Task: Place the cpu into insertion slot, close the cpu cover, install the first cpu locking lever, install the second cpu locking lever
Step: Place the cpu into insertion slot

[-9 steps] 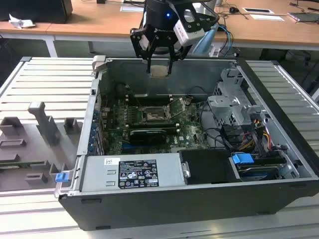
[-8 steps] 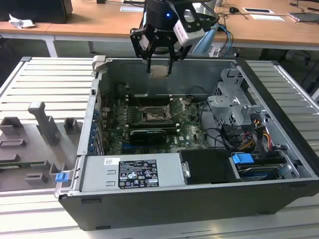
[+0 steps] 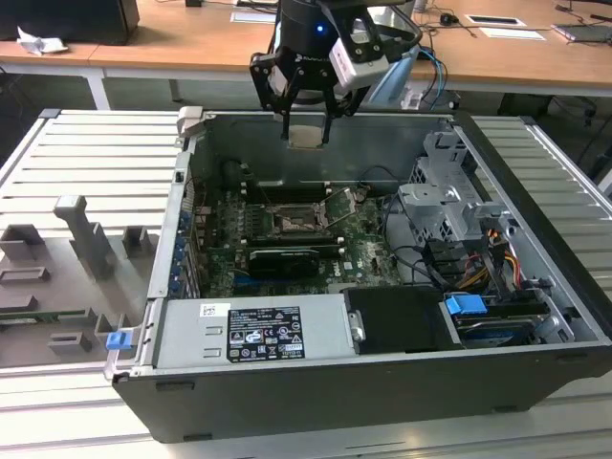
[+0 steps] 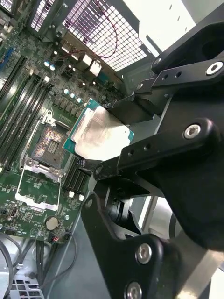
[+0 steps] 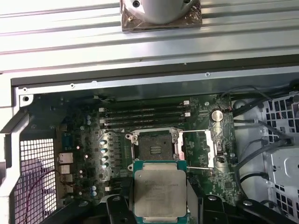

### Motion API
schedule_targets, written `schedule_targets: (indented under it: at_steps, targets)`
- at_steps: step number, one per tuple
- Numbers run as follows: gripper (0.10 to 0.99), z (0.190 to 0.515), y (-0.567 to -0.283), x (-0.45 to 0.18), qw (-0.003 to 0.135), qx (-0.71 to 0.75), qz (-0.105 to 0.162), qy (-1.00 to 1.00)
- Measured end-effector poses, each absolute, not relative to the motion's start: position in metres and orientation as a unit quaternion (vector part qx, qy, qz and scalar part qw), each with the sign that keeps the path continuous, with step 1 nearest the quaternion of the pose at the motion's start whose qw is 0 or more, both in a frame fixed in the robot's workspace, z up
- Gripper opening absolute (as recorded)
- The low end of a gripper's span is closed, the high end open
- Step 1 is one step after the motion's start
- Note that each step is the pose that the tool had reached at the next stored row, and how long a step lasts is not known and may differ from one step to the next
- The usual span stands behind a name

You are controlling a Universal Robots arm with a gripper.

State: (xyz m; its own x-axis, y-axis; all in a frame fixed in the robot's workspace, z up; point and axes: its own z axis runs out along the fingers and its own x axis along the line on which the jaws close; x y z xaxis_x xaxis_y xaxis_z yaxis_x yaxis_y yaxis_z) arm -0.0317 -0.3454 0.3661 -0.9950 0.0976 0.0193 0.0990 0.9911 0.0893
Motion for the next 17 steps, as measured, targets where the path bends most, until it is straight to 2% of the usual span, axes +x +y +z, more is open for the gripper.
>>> schedule_targets:
  at_steps: [17]
  targets:
    - [0.541,0.3622,-0.3454,-0.0319,0.006,-0.096,-0.045,-0.994]
